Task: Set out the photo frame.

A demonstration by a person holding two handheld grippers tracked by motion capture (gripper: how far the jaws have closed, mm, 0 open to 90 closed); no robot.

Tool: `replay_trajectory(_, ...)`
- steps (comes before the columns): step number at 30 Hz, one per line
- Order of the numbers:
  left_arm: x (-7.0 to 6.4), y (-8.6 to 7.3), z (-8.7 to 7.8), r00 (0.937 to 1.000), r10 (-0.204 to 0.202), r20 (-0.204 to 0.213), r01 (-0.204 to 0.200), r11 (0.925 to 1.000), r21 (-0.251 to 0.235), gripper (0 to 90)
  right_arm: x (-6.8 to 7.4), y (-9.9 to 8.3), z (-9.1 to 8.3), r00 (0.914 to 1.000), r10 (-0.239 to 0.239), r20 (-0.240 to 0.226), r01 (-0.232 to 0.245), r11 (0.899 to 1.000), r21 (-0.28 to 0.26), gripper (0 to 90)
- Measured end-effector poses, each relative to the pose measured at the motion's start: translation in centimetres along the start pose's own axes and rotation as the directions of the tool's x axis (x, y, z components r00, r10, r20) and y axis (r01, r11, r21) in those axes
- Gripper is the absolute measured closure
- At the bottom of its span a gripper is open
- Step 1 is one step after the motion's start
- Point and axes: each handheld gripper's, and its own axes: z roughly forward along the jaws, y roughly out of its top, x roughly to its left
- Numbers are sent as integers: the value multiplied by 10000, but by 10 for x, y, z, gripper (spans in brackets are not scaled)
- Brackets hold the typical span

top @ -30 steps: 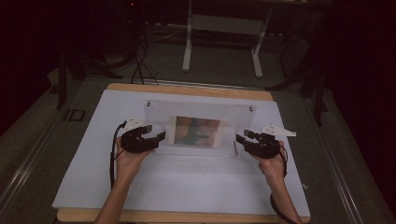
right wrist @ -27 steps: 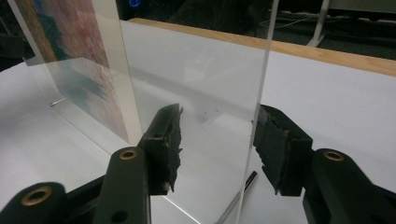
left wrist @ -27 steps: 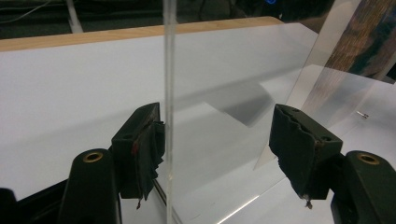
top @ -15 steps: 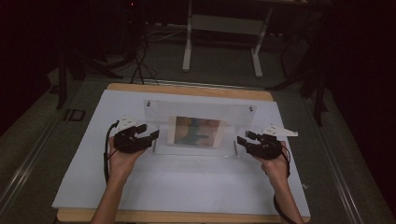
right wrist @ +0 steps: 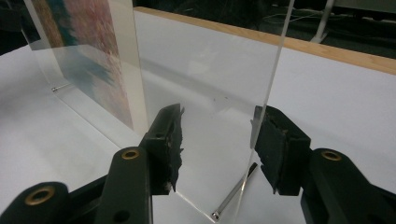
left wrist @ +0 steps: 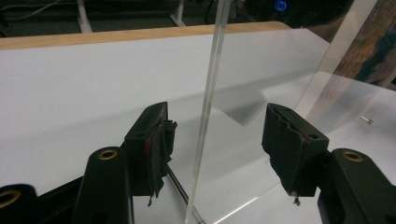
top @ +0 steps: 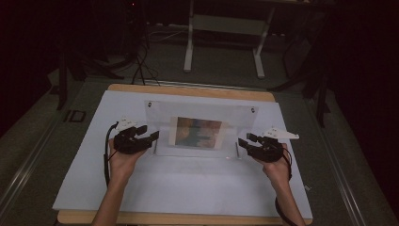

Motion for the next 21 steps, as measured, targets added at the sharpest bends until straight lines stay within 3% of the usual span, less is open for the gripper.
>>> replay_trajectory(8, 3, 1, -4, 9999, -81, 85, 81, 10000, -30, 406, -6, -1, -3, 9998, 50, -173, -50, 10000, 26, 495)
replay_trajectory(11, 4, 4, -11, 9999, 129, 111, -128, 9999, -96, 406, -10, -3, -6, 9998, 101, -165, -100, 9999, 54, 490)
replay_trajectory(21, 17, 10, -34, 9999, 30, 150, -21, 9981, -619, 408, -20, -3, -17, 9998, -175, 39, 174, 9992, 356, 489)
